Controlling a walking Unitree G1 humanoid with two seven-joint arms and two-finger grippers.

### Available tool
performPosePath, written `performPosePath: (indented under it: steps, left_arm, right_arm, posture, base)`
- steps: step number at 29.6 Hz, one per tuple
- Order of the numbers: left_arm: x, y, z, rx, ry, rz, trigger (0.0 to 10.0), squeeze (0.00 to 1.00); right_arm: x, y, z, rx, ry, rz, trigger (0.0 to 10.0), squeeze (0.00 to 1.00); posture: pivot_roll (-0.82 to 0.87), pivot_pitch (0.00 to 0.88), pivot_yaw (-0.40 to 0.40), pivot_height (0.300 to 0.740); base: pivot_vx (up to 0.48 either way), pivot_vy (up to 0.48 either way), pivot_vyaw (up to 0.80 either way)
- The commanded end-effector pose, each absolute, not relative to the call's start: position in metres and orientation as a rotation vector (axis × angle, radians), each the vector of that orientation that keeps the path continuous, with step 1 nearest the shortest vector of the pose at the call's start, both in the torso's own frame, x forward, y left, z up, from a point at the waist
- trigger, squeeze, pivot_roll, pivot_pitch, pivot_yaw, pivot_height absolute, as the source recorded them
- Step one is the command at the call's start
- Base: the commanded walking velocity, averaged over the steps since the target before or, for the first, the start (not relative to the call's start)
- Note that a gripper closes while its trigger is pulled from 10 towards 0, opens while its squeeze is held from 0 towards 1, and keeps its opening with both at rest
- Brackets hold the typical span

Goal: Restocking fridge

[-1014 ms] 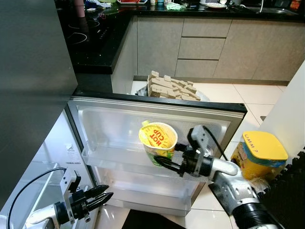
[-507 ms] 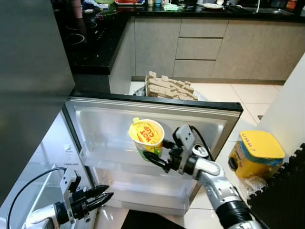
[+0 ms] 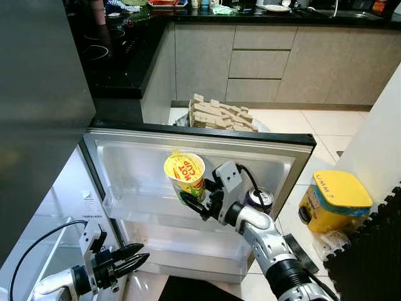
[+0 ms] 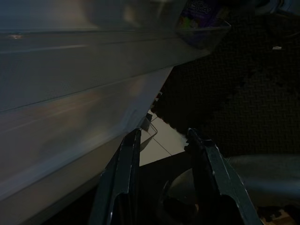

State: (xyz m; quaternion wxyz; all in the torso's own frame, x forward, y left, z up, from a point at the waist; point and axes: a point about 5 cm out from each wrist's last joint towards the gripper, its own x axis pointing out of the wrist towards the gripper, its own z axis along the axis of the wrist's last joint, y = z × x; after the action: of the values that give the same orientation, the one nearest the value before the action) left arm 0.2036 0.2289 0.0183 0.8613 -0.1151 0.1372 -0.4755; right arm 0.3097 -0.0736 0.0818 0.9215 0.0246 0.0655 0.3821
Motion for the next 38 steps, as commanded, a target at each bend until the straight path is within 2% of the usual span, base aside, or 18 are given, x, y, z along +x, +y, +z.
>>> performPosePath:
  steps: [1, 21, 22, 23, 24, 25, 28, 37, 38]
  left_arm:
    - [0.202, 0.236, 0.021, -0.216, 0.301, -0.992, 10.0, 0.00]
    - [0.202, 0.236, 0.023, -0.213, 0.297, -0.994, 10.0, 0.00]
    - [0.202, 0.236, 0.023, -0.213, 0.296, -0.994, 10.0, 0.00]
    - [0.202, 0.236, 0.023, -0.213, 0.296, -0.994, 10.0, 0.00]
    - [0.202, 0.236, 0.023, -0.212, 0.296, -0.993, 10.0, 0.00]
    - [0.203, 0.236, 0.023, -0.212, 0.296, -0.993, 10.0, 0.00]
    - [0.203, 0.235, 0.022, -0.212, 0.297, -0.991, 10.0, 0.00]
    - [0.205, 0.236, 0.023, -0.209, 0.288, -0.979, 10.0, 0.00]
    - [0.206, 0.237, 0.025, -0.209, 0.283, -0.976, 10.0, 0.00]
  right_arm:
    - [0.309, -0.074, 0.075, 0.027, 0.162, 0.765, 10.0, 0.00]
    - [0.306, -0.067, 0.055, -0.056, 0.221, 0.701, 10.0, 0.01]
    - [0.306, -0.067, 0.054, -0.055, 0.223, 0.700, 10.0, 0.29]
    - [0.306, -0.067, 0.054, -0.055, 0.223, 0.700, 10.0, 0.29]
    - [0.306, -0.066, 0.054, -0.055, 0.223, 0.702, 10.0, 0.58]
    - [0.306, -0.066, 0.054, -0.058, 0.222, 0.701, 10.0, 0.75]
    - [0.306, -0.066, 0.054, -0.060, 0.219, 0.699, 10.0, 0.69]
    - [0.307, -0.066, 0.055, -0.052, 0.209, 0.697, 10.0, 0.70]
    - [0.307, -0.066, 0.055, -0.051, 0.208, 0.697, 10.0, 0.67]
  posture:
    - [-0.07, 0.000, -0.028, 0.740]
    - [-0.06, 0.000, -0.026, 0.740]
    - [-0.06, 0.000, -0.029, 0.740]
    - [-0.06, 0.000, -0.029, 0.740]
    - [-0.06, 0.000, -0.029, 0.740]
    - [-0.06, 0.000, -0.029, 0.740]
    - [-0.06, 0.000, -0.029, 0.740]
    - [-0.06, 0.000, -0.030, 0.740]
    - [-0.06, 0.000, -0.029, 0.740]
  base:
    - [0.000, 0.000, 0.00]
    - [0.000, 0.000, 0.00]
    - [0.000, 0.000, 0.00]
    - [0.000, 0.000, 0.00]
    - [0.000, 0.000, 0.00]
    - [0.000, 0.000, 0.00]
    - [0.000, 0.000, 0.00]
    - [0.000, 0.000, 0.00]
    - [0.000, 0.000, 0.00]
